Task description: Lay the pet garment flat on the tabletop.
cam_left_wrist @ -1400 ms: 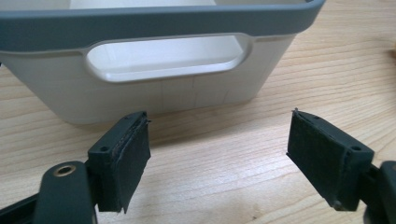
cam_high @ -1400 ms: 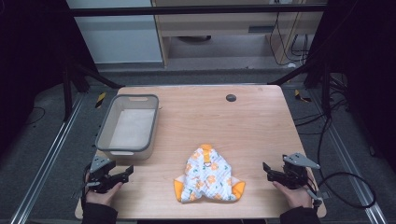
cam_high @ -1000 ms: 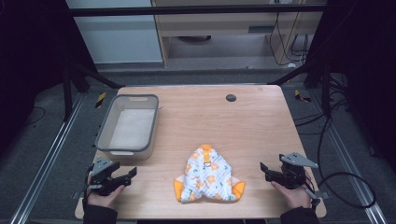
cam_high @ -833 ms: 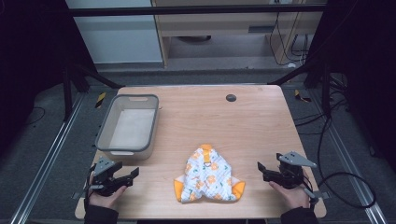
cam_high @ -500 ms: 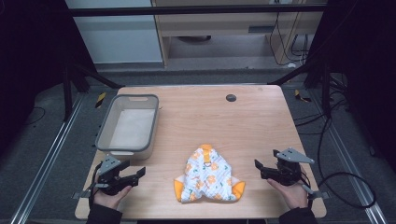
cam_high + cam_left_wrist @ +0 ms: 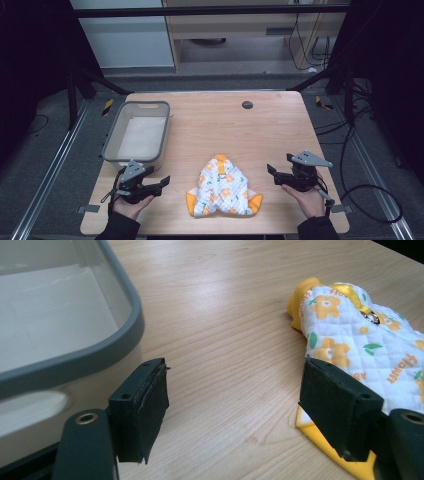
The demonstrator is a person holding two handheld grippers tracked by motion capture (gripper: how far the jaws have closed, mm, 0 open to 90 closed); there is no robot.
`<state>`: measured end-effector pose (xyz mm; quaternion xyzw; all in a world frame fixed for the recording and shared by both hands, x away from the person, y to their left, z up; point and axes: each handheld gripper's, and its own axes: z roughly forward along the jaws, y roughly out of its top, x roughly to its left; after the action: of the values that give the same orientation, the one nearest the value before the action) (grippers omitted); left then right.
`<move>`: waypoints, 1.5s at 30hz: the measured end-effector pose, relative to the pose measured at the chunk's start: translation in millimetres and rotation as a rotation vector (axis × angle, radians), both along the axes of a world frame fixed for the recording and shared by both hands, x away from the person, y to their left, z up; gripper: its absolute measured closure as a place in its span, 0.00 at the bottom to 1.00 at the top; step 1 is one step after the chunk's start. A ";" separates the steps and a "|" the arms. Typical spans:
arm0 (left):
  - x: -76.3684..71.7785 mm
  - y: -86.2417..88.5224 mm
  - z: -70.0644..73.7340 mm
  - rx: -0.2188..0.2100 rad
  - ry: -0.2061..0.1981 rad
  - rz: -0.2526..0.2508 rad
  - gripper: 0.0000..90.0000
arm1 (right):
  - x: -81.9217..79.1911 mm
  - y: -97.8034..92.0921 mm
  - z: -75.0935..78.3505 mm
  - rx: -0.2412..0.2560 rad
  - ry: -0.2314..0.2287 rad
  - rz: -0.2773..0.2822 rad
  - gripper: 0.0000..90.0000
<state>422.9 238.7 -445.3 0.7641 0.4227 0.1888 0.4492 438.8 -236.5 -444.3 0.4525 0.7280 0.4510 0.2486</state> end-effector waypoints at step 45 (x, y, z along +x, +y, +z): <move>64.1 -104.2 -27.6 0.067 0.136 -0.168 0.41 | 41.5 86.7 -31.5 -0.065 0.146 0.233 0.43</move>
<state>486.9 134.5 -472.9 0.8226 0.3800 0.1121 0.4078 480.3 -149.8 -475.7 0.3882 0.8059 0.4191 0.1553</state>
